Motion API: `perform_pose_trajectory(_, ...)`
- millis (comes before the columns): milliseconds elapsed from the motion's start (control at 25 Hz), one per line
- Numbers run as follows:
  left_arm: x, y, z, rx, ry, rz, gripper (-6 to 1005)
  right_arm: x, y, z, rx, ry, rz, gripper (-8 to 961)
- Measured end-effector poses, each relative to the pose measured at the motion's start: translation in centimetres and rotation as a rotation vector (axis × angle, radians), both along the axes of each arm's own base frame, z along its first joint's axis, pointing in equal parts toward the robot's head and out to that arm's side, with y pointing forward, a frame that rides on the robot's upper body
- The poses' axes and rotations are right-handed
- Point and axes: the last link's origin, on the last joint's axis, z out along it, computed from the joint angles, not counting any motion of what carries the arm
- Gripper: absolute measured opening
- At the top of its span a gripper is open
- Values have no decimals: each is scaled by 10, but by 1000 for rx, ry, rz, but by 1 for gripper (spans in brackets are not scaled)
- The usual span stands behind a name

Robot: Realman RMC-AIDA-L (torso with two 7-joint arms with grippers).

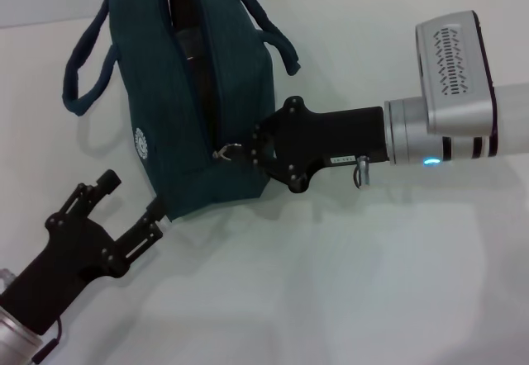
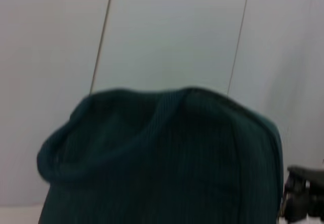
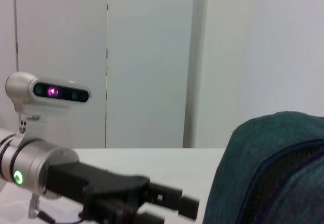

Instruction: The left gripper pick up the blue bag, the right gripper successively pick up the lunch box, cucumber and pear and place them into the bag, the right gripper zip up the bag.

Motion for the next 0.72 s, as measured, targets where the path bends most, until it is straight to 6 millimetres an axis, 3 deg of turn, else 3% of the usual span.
perform_pose_trajectory(720,15,22,-23,-60,83,-26,875,0,1,3,14,26,-17,7)
